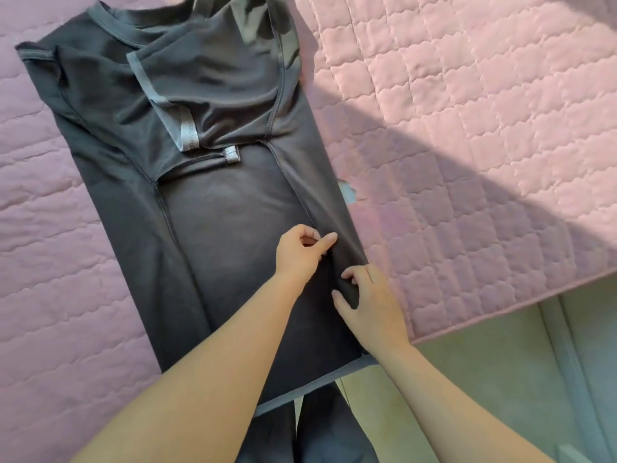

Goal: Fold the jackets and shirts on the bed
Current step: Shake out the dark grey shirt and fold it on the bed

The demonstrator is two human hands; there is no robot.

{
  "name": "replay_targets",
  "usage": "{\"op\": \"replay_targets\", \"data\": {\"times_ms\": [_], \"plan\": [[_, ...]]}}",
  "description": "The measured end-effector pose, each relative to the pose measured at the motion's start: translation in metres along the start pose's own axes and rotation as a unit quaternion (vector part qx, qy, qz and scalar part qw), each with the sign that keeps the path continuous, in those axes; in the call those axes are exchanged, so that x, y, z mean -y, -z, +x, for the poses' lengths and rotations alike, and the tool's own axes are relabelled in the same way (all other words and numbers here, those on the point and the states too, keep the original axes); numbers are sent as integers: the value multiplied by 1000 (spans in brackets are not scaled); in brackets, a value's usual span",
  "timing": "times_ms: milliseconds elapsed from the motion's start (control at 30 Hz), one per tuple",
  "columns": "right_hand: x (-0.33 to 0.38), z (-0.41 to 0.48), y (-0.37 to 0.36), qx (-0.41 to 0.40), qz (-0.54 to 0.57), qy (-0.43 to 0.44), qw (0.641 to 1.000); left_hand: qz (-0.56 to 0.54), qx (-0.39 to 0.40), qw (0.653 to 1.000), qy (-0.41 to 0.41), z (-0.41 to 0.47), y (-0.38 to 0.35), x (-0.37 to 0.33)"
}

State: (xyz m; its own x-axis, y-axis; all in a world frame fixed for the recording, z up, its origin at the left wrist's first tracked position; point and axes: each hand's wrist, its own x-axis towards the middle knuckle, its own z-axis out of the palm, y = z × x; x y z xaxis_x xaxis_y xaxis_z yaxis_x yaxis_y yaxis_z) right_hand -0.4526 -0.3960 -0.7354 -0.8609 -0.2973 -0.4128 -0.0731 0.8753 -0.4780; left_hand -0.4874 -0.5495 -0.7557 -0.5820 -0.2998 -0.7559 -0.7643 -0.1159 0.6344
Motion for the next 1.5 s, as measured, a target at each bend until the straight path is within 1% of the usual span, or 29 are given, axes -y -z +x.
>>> {"op": "replay_targets", "data": {"times_ms": [67,133,200,267,300,367,433,467,500,567,633,667,700,733,800,833,867,967,1033,1100,1200,1233,1300,1367,1467,1500], "plan": [[-5,-7,-4,0,-21,-3,1000,-29,-15,999,-2,-4,1,3],[-9,-11,-5,-28,-23,-18,999,-70,-19,997,11,-8,3,5],[-13,-16,-4,-42,22,-51,998,-117,-19,992,32,-13,5,7],[-16,-19,-2,-32,94,-94,991,-148,-12,988,46,-17,10,10],[-18,-20,-2,-28,112,-104,988,-152,-12,987,49,-17,12,12],[-20,-22,0,-32,118,-96,988,-128,-37,990,46,-18,15,18],[-21,-24,0,-42,104,-72,991,-84,-68,994,24,-22,16,23],[-21,-26,0,-42,91,-57,993,-74,-68,995,10,-24,15,26],[-20,-27,-2,-36,79,-44,995,-72,-51,996,3,-26,14,28],[-19,-30,-6,-17,71,-28,997,-42,12,999,13,-30,11,33],[-18,-33,-9,-17,86,-47,995,57,72,996,11,-35,6,40],[-18,-35,-10,-28,99,-68,992,93,85,992,7,-38,4,43],[-18,-36,-11,-44,114,-92,988,100,92,991,7,-41,3,45],[-19,-38,-11,-57,127,-113,984,76,101,992,16,-45,3,49],[-24,-41,-10,-72,141,-136,978,-33,128,989,61,-54,3,51],[-26,-43,-9,-72,142,-138,977,-75,127,986,80,-59,3,53],[-30,-46,-8,-70,139,-138,978,-84,111,986,89,-63,3,56],[-37,-50,-7,-42,123,-122,984,-51,31,994,92,-73,2,65],[-38,-50,-6,-23,121,-114,986,-59,6,994,88,-77,2,68],[-38,-49,-6,-22,122,-116,986,-47,18,996,78,-81,1,69],[-39,-45,-8,-27,129,-145,981,3,85,995,46,-87,1,73],[-42,-43,-8,-16,140,-167,976,9,101,994,48,-88,1,76],[-47,-39,-7,32,155,-201,967,8,114,992,57,-90,3,83],[-52,-38,-3,61,149,-198,967,0,104,992,72,-93,2,89],[-56,-40,0,48,113,-186,975,-29,57,993,98,-105,-6,95],[-56,-41,0,45,99,-182,977,-32,56,993,99,-111,-10,95]]}}
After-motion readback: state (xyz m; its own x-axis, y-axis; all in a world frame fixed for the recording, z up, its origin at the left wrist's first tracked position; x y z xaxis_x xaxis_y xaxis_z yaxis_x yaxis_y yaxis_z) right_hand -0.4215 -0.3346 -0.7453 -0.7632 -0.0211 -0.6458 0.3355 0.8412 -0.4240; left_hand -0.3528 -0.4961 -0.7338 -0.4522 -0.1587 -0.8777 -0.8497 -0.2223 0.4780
